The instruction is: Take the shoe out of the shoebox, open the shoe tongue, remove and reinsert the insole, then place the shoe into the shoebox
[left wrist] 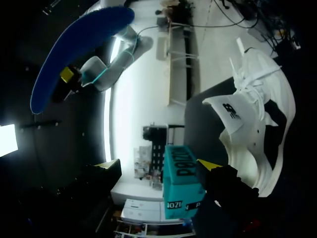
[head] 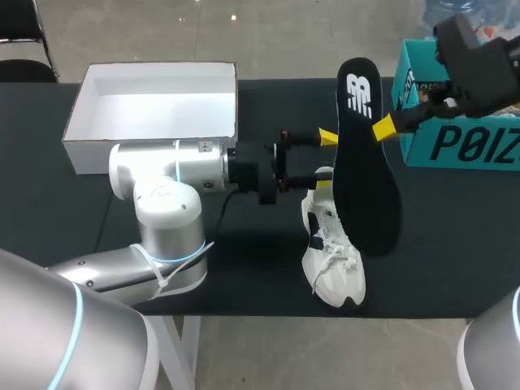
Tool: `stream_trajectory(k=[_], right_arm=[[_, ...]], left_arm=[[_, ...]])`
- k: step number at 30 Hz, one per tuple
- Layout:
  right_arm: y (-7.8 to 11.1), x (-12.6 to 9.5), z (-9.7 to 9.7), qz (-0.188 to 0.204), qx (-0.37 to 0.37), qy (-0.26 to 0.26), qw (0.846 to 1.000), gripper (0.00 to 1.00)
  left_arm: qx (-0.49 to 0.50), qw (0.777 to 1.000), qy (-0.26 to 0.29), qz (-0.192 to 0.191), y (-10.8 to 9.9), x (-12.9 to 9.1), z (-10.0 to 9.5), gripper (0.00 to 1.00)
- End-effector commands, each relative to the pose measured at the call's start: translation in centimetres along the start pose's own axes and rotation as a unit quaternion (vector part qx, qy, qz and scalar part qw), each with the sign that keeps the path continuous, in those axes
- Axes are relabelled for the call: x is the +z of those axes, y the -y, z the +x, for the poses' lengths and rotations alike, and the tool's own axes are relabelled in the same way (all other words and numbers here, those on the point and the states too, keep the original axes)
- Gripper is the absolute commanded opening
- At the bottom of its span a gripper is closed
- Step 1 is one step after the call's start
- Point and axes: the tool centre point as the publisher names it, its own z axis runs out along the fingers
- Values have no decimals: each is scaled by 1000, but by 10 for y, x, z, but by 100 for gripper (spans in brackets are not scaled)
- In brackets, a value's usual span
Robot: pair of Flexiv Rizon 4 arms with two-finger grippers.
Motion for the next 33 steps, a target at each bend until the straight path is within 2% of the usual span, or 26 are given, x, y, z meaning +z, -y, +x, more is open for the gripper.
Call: stream_trajectory(k=[1, 6, 12, 20, 33], right_arm=[[41, -11, -28, -27, 17, -7, 999, 0], [57, -21, -59, -20, 47, -4, 999, 0], [59, -19, -87, -5, 63, -10, 998, 0], [50, -4, -118, 12, 66, -20, 998, 0], [25, 16, -153, 34, 73, -30, 996, 0]], left_arm=[[1, 1000, 2, -2, 1, 1, 1, 100], [1, 1000, 2, -2, 1, 1, 1, 100], [1, 1000, 2, -2, 1, 1, 1, 100], [1, 1000, 2, -2, 1, 1, 1, 100], [1, 1000, 2, -2, 1, 1, 1, 100]])
